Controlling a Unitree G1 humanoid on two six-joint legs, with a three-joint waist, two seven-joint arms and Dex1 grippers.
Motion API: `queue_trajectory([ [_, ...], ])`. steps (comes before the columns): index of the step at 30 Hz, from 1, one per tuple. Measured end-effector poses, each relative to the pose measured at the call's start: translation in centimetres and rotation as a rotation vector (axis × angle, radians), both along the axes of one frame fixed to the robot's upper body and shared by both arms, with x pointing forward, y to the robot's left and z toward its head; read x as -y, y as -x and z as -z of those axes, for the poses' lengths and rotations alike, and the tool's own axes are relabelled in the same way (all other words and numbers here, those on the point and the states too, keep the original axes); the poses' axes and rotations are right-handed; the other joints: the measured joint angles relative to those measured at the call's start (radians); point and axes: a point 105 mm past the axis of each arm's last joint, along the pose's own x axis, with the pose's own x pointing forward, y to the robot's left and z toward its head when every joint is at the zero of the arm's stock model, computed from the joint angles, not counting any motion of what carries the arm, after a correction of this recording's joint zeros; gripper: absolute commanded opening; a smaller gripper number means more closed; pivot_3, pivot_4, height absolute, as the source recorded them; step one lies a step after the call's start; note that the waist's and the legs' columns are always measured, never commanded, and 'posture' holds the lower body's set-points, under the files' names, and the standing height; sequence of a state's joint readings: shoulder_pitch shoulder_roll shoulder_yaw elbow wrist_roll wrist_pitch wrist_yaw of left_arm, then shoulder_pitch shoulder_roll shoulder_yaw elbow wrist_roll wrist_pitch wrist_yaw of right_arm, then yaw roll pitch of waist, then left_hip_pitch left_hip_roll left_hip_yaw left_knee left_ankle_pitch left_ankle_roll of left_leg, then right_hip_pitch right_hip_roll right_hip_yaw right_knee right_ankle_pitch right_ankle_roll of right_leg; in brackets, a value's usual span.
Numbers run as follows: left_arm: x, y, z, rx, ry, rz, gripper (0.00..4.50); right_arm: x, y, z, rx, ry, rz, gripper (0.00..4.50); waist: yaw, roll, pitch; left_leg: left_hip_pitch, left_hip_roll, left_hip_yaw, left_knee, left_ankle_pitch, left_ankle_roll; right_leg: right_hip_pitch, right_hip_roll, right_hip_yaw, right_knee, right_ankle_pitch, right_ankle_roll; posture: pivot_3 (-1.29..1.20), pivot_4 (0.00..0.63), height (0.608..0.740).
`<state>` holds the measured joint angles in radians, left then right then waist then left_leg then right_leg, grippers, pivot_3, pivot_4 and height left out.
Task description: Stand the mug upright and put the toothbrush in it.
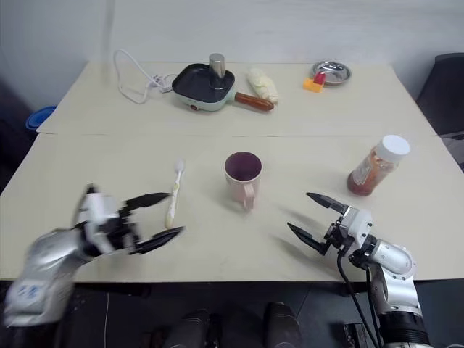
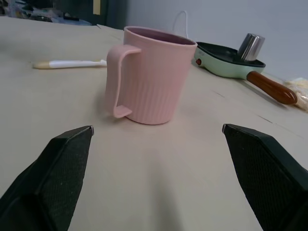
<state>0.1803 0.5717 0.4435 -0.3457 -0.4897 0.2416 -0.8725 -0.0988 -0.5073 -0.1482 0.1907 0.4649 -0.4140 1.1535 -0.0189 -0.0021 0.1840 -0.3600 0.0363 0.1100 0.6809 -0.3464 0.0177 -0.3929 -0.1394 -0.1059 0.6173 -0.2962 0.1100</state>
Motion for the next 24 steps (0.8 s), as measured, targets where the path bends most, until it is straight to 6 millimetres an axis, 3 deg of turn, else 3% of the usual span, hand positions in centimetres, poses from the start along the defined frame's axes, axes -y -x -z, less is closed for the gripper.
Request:
queue_trajectory([
  [3,-6.5,2.0,1.2,-0.094,-0.01,-0.343,4.47,-0.1,0.7,0.1,-0.007,0.013,-0.06,4.5,0.001,-0.001,0.001,0.0,0.0,-0.001,0.0,-0.001,0.001,0.001,0.005,-0.001,-0.005,0.0,0.0,0.0,0.15,0.74],
  [5,-9.3,3.1,1.0,-0.113,-0.039,-0.494,4.47,0.1,1.2,0.0,-0.006,0.018,-0.097,4.5,0.012,-0.001,0.001,0.0,-0.002,-0.001,0.0,-0.003,0.002,0.001,0.003,-0.001,-0.005,0.0,0.0,0.0,0.15,0.74],
  [7,-10.1,3.8,0.3,-0.148,-0.088,-0.55,4.47,0.4,1.6,-0.3,-0.007,0.028,-0.113,4.5,0.023,-0.002,0.0,0.0,-0.003,-0.003,0.001,-0.004,0.002,0.001,-0.004,0.001,-0.005,0.0,0.0,0.0,0.15,0.74],
  [10,-8.6,3.3,-0.7,-0.196,-0.111,-0.499,4.47,0.6,1.7,-0.7,-0.008,0.04,-0.128,4.5,0.027,-0.002,0.0,0.0,-0.005,-0.004,0.0,-0.006,-0.002,0.001,-0.007,0.003,-0.005,0.0,0.0,0.0,0.15,0.74],
  [13,-5.5,0.6,-2.1,-0.218,-0.029,-0.422,4.47,0.1,1.9,-1.8,-0.026,0.011,-0.168,4.5,0.032,0.0,0.001,-0.001,-0.005,-0.005,0.0,-0.004,-0.003,0.001,-0.007,0.003,-0.004,0.0,0.0,0.0,0.15,0.74],
  [18,0.4,-4.2,-3.7,-0.316,0.067,-0.315,4.47,-2.3,1.8,-6.0,0.066,-0.026,-0.221,4.5,0.029,0.0,0.0,-0.001,-0.005,-0.005,0.0,-0.002,-0.002,0.0,-0.001,0.0,0.002,0.0,0.0,0.0,0.15,0.74],
  [21,2.5,-6.3,-3.0,-0.402,0.049,-0.321,4.47,-2.6,1.8,-6.2,0.062,-0.029,-0.214,4.5,0.026,-0.001,0.0,-0.001,-0.005,-0.002,0.0,-0.001,-0.002,0.0,0.006,-0.001,0.002,0.0,0.0,0.0,0.15,0.74],
  [24,3.9,-8.5,-0.6,-0.525,0.018,-0.369,4.47,-2.5,1.8,-5.9,0.05,-0.034,-0.19,4.5,0.027,-0.001,0.001,-0.002,-0.005,0.0,0.001,-0.002,-0.001,-0.001,0.007,0.0,0.0,0.0,0.001,0.0,0.15,0.74],
])
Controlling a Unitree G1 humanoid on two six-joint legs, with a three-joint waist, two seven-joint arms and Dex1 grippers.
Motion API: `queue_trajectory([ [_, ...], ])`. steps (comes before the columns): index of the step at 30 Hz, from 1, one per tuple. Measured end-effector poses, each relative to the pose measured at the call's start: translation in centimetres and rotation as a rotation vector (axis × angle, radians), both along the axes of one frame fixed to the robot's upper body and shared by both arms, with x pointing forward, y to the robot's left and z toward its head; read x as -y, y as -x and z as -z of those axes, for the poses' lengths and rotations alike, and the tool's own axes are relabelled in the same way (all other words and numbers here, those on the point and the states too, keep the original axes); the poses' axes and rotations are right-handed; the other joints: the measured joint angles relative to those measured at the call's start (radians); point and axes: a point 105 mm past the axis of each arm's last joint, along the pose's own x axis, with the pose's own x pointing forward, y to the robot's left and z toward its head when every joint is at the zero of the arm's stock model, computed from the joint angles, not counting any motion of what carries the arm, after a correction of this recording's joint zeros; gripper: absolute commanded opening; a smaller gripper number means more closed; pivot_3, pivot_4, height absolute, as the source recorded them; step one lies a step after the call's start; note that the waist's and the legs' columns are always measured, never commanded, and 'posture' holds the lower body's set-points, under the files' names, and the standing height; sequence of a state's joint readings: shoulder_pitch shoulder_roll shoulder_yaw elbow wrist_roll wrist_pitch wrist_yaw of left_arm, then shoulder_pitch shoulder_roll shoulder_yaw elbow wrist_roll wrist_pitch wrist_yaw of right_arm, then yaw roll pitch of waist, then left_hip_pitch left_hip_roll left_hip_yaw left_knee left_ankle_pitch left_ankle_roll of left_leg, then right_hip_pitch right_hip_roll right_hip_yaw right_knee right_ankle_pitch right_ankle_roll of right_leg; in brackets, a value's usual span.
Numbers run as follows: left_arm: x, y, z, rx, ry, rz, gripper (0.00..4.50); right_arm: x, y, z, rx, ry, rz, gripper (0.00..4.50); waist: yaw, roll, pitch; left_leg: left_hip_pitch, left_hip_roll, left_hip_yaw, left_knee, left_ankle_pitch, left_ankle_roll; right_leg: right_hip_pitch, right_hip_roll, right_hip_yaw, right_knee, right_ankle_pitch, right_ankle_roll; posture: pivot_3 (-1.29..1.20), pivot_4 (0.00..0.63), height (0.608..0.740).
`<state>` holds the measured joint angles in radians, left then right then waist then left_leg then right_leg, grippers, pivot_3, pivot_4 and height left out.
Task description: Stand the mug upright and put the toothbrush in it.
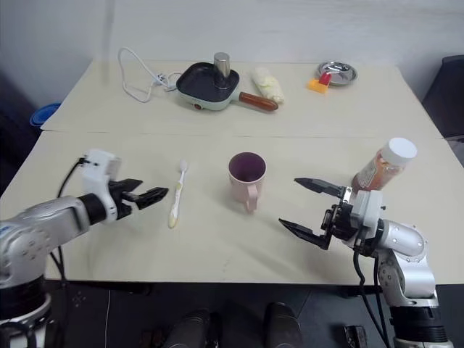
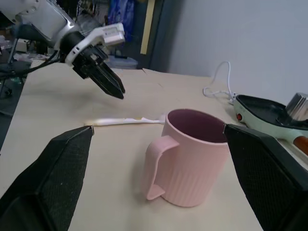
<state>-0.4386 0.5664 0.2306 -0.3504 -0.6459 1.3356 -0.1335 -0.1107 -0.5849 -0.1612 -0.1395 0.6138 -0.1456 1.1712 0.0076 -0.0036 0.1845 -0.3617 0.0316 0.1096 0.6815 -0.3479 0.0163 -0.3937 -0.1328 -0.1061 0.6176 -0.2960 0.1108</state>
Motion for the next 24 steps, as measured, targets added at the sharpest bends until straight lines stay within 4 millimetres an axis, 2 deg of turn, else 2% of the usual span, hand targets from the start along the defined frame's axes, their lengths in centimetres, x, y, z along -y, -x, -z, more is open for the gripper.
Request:
queue_trajectory([
  [2,1.1,-0.7,1.0,-0.048,0.005,-0.003,4.47,-0.1,0.0,0.1,-0.002,-0.005,0.007,4.5,0.0,-0.001,0.0,-0.001,0.0,0.0,0.001,0.0,0.0,0.0,0.0,0.0,-0.001,0.0,0.001,0.0,0.15,0.74],
  [5,2.1,-1.5,1.2,-0.06,-0.027,0.009,3.9,-0.1,0.1,0.4,-0.01,-0.006,0.018,4.5,-0.001,-0.001,0.0,0.0,0.001,0.0,0.001,0.001,0.0,0.0,0.0,0.001,0.0,0.0,0.001,0.0,0.15,0.74],
  [11,2.9,-1.3,1.7,-0.08,-0.071,0.058,2.15,0.8,0.7,2.4,-0.053,-0.009,0.053,4.5,-0.002,-0.001,0.0,0.001,0.001,0.001,0.001,0.001,0.0,0.001,0.0,0.002,0.001,0.0,0.001,0.0,0.15,0.74],
  [14,2.6,-1.1,1.8,-0.082,-0.084,0.074,1.33,1.1,0.7,2.9,-0.049,-0.012,0.074,4.5,-0.003,-0.001,0.0,0.002,0.001,0.001,0.001,0.001,0.0,0.0,0.0,0.002,0.001,0.0,0.001,0.0,0.15,0.74],
  [18,1.9,-1.3,1.6,-0.032,0.03,0.059,0.19,2.3,0.7,3.1,-0.036,-0.04,0.156,4.5,-0.005,-0.001,0.0,0.001,0.001,0.001,0.001,0.001,0.0,0.0,0.0,0.002,0.001,0.0,0.001,0.0,0.15,0.74],
  [20,1.6,-1.5,0.3,0.05,0.177,0.06,0.17,3.1,0.8,3.2,-0.035,-0.054,0.213,4.5,-0.005,-0.001,0.0,0.001,0.001,0.001,0.001,0.001,0.0,0.0,-0.001,0.002,0.001,0.0,0.001,0.0,0.15,0.74],
  [22,1.5,-1.5,-2.4,0.205,0.329,0.11,0.17,4.0,0.9,3.1,-0.036,-0.072,0.277,4.5,-0.004,-0.001,0.0,0.001,0.001,0.001,0.001,0.001,0.0,0.0,-0.001,0.001,0.001,0.0,0.001,0.0,0.15,0.74],
  [24,2.1,-0.8,-5.9,0.397,0.447,0.231,0.17,4.6,1.2,2.5,-0.017,-0.094,0.338,4.5,-0.003,-0.001,0.0,0.0,0.001,0.001,0.001,0.001,0.0,0.0,-0.001,0.002,0.001,0.0,0.001,0.0,0.15,0.74],
])
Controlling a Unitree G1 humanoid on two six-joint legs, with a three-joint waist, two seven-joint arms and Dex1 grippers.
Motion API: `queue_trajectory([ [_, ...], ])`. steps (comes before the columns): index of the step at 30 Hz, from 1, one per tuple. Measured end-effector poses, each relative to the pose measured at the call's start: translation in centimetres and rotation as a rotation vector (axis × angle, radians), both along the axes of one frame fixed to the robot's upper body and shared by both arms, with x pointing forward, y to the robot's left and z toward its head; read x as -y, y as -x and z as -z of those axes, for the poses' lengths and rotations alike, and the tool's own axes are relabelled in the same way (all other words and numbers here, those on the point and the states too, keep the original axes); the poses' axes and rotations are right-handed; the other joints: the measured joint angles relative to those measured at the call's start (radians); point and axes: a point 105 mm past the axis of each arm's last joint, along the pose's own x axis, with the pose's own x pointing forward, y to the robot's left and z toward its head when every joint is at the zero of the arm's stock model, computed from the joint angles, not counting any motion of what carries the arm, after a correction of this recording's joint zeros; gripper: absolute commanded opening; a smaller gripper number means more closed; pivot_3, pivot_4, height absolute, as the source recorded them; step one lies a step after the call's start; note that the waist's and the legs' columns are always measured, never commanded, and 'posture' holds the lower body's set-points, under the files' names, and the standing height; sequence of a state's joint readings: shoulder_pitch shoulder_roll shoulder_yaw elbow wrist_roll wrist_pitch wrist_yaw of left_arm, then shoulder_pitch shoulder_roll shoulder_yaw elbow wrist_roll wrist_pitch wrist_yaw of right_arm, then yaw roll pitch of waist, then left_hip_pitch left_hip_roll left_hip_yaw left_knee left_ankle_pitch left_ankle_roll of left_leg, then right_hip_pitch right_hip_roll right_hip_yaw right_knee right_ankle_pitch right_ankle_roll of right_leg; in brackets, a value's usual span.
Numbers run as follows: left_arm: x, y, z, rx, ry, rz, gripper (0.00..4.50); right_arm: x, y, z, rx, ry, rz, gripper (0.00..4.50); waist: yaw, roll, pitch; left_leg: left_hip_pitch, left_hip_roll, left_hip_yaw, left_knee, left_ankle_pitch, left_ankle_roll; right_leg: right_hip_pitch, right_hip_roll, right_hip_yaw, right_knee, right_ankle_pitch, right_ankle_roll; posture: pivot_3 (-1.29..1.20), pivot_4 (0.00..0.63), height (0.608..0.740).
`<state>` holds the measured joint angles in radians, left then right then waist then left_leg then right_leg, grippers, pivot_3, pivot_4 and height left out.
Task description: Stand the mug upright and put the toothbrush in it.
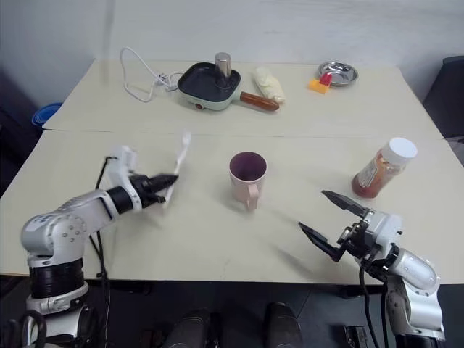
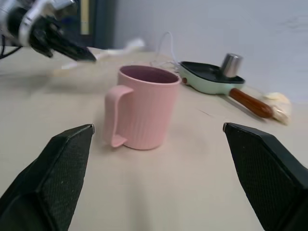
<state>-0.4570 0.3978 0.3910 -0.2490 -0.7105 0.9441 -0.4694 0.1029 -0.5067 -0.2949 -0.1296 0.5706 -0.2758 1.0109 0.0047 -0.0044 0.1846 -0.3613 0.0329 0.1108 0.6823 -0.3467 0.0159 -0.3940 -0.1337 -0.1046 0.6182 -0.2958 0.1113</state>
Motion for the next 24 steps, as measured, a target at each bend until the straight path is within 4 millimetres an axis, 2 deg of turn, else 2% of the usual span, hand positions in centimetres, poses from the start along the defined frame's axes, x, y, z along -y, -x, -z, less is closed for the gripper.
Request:
queue_trajectory([
  [2,1.3,1.2,-3.4,0.209,0.069,0.111,0.17,0.3,0.2,-0.8,0.032,-0.018,0.047,4.5,0.001,0.0,0.0,0.0,-0.001,0.001,0.0,0.0,0.0,0.0,0.0,0.0,0.0,0.0,0.0,0.0,0.15,0.74],
  [5,4.1,2.2,-7.0,0.45,0.196,0.269,0.17,0.5,0.1,-1.7,0.057,-0.055,0.112,4.5,0.012,0.0,0.0,0.001,-0.002,0.001,0.001,0.0,0.001,0.001,0.0,0.0,-0.001,0.001,0.001,0.0,0.15,0.74],
  [8,7.6,2.2,-8.3,0.564,0.277,0.42,0.17,0.1,-0.2,-2.3,0.08,-0.08,0.139,4.5,0.022,0.0,0.0,0.001,-0.003,0.002,0.001,0.001,0.001,0.001,0.001,0.001,-0.006,0.001,0.002,0.0,0.15,0.74],
  [10,10.5,1.1,-8.0,0.568,0.346,0.5,0.17,-0.2,-0.4,-3.1,0.104,-0.102,0.152,4.5,0.022,0.0,0.0,0.0,-0.004,0.003,0.001,0.001,0.002,0.001,0.002,0.001,-0.008,0.002,0.003,0.0,0.15,0.74],
  [12,11.8,0.0,-7.4,0.561,0.358,0.513,0.17,-0.1,-0.5,-3.3,0.114,-0.106,0.16,4.5,0.021,0.0,0.0,-0.001,-0.005,0.003,0.001,0.001,0.003,0.001,0.003,0.001,-0.008,0.002,0.003,0.0,0.15,0.74],
  [15,13.7,-1.8,-5.2,0.545,0.336,0.505,0.17,0.2,-0.4,-3.2,0.107,-0.085,0.18,4.5,0.016,0.0,0.0,-0.004,-0.004,0.007,0.0,0.0,0.003,-0.001,0.005,0.0,-0.007,0.002,0.003,0.0,0.15,0.74],
  [17,14.2,-2.4,-3.8,0.531,0.316,0.499,0.91,0.5,-0.3,-3.4,0.116,-0.086,0.199,4.5,0.016,0.0,0.0,-0.007,-0.004,0.007,0.001,0.0,0.003,-0.004,0.005,-0.001,-0.006,0.002,0.004,0.0,0.15,0.74],
  [19,14.3,-2.6,-2.9,0.535,0.302,0.492,1.44,0.9,0.0,-3.6,0.122,-0.078,0.218,4.5,0.018,0.0,0.0,-0.008,-0.004,0.007,0.001,0.001,0.003,-0.004,0.005,-0.002,-0.007,0.002,0.004,0.0,0.15,0.74],
  [24,14.9,-2.2,-1.3,0.579,0.227,0.505,3.0,1.0,0.3,-3.5,0.116,-0.066,0.228,4.5,0.019,0.0,0.0,-0.009,-0.004,0.005,0.001,0.001,0.005,-0.003,0.003,-0.002,-0.008,0.003,0.005,0.0,0.15,0.74],
])
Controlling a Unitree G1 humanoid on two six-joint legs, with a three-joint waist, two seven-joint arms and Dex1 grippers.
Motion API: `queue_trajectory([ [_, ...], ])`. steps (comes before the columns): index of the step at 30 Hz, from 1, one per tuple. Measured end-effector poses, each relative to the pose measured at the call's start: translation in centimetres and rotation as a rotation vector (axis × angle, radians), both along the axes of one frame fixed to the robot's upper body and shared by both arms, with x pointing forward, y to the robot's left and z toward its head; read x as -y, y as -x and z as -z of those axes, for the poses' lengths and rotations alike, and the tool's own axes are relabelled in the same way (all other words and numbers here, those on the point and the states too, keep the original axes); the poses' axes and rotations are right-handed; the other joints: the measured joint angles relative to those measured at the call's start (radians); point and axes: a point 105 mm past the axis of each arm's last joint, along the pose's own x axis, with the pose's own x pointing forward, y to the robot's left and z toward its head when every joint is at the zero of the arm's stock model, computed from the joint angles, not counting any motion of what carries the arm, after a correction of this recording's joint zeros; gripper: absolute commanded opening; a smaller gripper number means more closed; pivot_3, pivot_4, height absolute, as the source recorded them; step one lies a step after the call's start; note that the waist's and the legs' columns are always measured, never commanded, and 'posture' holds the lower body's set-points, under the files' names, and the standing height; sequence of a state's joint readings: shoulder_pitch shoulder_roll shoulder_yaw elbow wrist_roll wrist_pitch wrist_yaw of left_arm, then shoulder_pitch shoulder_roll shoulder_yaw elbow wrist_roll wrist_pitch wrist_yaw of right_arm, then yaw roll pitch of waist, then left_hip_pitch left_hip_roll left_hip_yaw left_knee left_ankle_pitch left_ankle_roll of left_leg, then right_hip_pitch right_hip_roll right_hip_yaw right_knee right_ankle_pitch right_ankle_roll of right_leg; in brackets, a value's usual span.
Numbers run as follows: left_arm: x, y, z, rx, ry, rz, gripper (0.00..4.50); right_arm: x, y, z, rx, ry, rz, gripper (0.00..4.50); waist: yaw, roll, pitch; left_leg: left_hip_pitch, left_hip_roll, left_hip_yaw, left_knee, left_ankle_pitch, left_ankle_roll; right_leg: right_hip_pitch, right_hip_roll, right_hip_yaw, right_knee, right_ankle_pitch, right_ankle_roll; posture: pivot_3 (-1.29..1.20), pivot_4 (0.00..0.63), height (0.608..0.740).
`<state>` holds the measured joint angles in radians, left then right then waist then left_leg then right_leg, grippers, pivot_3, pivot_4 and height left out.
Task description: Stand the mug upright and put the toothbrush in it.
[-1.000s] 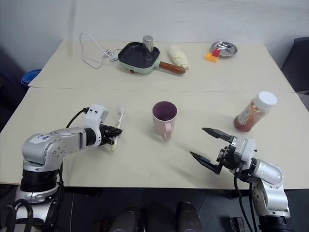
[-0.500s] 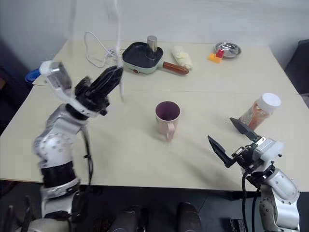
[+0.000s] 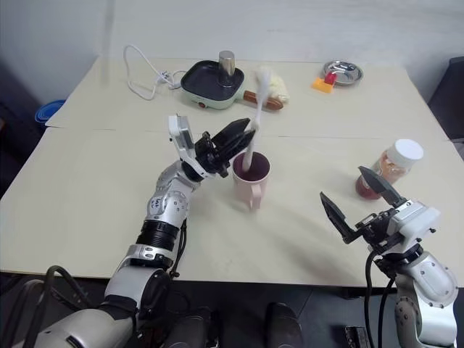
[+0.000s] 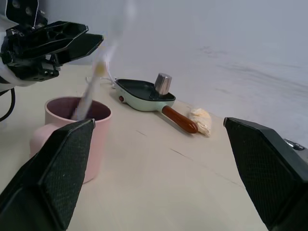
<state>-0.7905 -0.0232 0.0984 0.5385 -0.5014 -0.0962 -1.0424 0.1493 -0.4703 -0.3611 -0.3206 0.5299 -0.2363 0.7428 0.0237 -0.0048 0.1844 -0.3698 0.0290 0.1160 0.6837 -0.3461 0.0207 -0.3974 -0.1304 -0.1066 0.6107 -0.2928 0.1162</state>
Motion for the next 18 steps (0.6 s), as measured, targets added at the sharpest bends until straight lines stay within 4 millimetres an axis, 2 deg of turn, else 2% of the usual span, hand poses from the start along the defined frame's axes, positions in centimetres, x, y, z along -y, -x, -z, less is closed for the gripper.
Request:
queue_trajectory([
  [4,-1.3,0.7,1.5,0.015,-0.034,-0.058,4.31,-0.1,0.0,0.1,-0.004,0.012,-0.011,4.5,-0.003,0.0,0.0,0.0,0.001,-0.005,0.0,0.0,0.001,0.0,-0.001,0.0,0.0,0.0,0.0,0.0,0.15,0.74],
  [5,-2.1,1.0,1.6,0.034,-0.064,-0.079,4.47,-0.1,-0.1,0.1,-0.005,0.019,-0.016,4.5,-0.008,0.0,0.0,0.0,0.001,-0.004,0.0,0.0,0.001,0.0,0.0,0.001,0.001,0.0,0.0,0.0,0.15,0.74],
  [11,-8.7,2.8,3.5,0.079,-0.3,-0.258,4.47,0.1,-1.2,0.7,-0.047,0.06,-0.086,4.5,-0.027,0.001,0.0,0.002,0.004,-0.005,0.0,0.001,0.0,0.001,-0.001,0.001,0.002,0.0,0.0,0.0,0.15,0.74],
  [14,-13.5,5.1,5.9,0.029,-0.549,-0.318,4.47,-0.7,-2.0,2.4,-0.157,0.139,-0.214,4.5,-0.032,0.001,0.0,0.002,0.004,-0.006,-0.001,0.0,0.001,0.0,-0.002,0.001,0.002,0.0,-0.001,0.0,0.15,0.74],
  [18,-18.5,7.3,7.8,-0.059,-0.767,-0.414,4.47,-1.0,-2.5,4.3,-0.274,0.231,-0.371,4.5,-0.021,0.002,0.0,0.001,0.002,-0.008,-0.001,0.0,0.002,0.001,-0.005,-0.001,0.0,0.0,-0.001,0.0,0.15,0.74],
])
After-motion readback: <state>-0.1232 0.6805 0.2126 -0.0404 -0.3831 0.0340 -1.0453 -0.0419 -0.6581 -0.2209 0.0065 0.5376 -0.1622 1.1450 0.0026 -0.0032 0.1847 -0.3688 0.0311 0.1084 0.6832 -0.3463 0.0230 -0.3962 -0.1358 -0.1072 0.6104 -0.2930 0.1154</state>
